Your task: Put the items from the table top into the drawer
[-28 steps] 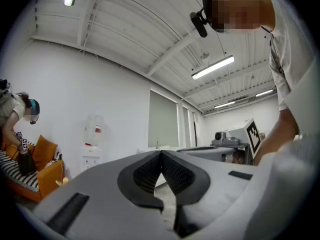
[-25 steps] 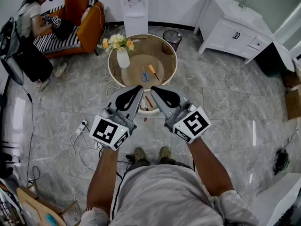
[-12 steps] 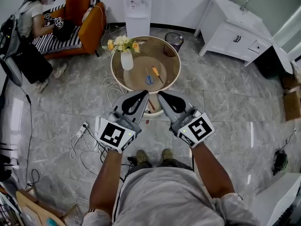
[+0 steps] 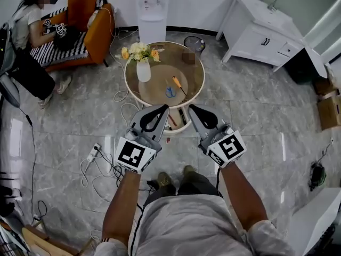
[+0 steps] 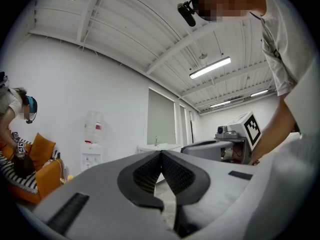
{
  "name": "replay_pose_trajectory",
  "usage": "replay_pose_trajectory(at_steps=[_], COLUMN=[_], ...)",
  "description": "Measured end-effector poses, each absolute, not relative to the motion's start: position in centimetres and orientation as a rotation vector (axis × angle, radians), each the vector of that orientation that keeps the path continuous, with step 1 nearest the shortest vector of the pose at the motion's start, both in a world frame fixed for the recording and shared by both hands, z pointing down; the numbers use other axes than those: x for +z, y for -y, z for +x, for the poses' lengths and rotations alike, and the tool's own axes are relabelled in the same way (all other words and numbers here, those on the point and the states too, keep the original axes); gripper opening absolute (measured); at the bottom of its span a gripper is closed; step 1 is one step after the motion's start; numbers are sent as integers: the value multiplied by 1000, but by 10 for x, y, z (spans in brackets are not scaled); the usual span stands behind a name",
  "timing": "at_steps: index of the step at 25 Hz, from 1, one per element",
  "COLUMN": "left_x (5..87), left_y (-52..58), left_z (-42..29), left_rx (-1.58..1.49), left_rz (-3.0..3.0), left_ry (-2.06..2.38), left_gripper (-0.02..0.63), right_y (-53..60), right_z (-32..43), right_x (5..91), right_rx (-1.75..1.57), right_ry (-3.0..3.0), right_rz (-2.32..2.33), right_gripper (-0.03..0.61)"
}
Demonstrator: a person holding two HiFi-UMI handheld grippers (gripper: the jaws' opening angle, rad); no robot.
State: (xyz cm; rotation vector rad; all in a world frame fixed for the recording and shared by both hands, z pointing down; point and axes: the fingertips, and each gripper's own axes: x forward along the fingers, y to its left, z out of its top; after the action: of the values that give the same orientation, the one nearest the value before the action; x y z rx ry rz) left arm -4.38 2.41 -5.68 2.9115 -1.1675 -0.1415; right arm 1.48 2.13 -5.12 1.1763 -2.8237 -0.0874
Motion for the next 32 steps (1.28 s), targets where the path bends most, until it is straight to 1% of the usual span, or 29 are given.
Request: replay_pose_trajectory(at_steps=[6,11,18,25,32], left_x=[-44,-34,-10,25,69], left_y=[-5,20,74,129,167], left_z=[-46,-39,-30,-18,-7], left_rx=[-147,-131,-97,-50,54], left_rz=[2887,2876,2870,2831,2803], left_ry=[1202,1214,1257,1302,1313], left_gripper=[0,0,0,0,0], right_y=[-3,22,74,126,170], right_z=[19,22,34,43,54], right_x=[-22,-11,15,51,92], right_rx=[-55,-108,-120,-108,-9], right_ry=[2785,2753,2733,2720,2673], right_rz=[1192,1183,1159,1125,1136], right_gripper=[0,1,0,1,2])
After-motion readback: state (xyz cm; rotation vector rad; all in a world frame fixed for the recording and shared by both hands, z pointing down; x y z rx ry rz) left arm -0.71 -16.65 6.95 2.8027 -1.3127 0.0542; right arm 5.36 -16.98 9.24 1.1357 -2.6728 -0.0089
